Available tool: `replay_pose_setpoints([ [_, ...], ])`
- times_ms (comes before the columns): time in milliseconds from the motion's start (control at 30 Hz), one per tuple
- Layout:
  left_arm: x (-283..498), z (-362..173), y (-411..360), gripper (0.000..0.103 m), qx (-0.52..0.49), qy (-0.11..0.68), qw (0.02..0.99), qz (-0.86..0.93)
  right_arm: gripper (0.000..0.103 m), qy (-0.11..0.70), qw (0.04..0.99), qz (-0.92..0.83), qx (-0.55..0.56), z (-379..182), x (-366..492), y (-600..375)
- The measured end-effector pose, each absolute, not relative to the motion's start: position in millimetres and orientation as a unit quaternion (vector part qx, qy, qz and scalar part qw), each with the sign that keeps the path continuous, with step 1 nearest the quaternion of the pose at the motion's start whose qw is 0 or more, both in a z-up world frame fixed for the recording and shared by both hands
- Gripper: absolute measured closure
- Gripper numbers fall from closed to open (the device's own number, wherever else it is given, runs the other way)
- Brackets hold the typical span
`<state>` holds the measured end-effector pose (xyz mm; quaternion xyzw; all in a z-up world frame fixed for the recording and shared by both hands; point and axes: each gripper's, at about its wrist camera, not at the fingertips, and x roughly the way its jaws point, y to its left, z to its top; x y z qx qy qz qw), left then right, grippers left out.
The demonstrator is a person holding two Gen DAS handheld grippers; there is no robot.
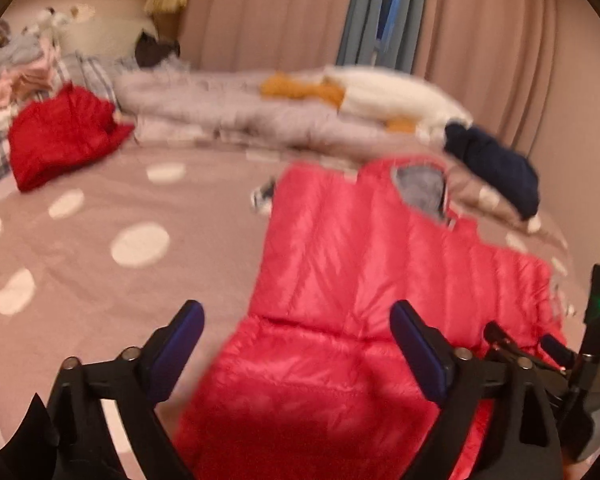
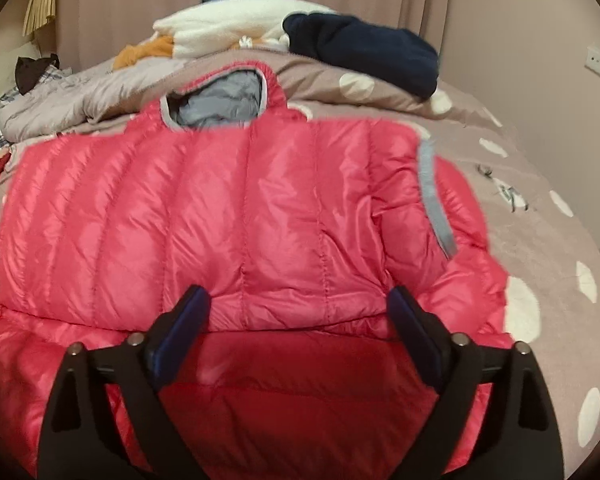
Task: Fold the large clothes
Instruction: 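Release the hem and smooth the folded jacket with the right tool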
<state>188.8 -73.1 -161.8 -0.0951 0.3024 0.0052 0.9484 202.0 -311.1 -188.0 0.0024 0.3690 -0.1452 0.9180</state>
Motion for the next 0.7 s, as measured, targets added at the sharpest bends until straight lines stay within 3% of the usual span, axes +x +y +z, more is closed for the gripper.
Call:
replay_pose_setpoints([
  [100, 179.6, -149.9, -65.5, 0.003, -0.089, 0.268, 0.959, 0.023, 0.001, 0.342, 0.926, -0.157, 0.019, -172.7, 191.1, -316.7],
  [367, 187.8, -151.8, -33.4, 0.002, -0.157, 0.281, 0.946, 0.041, 0.0, 0.286, 0.936, -0.157, 0.134, -144.3, 166.6, -339.8],
  [700, 188.7, -150.9, -17.1, 0.002, -0.173, 0.276, 0.943, 0.066, 0.0, 0.334, 0.92, -0.176, 0.109, -168.7, 181.6, -337.1],
])
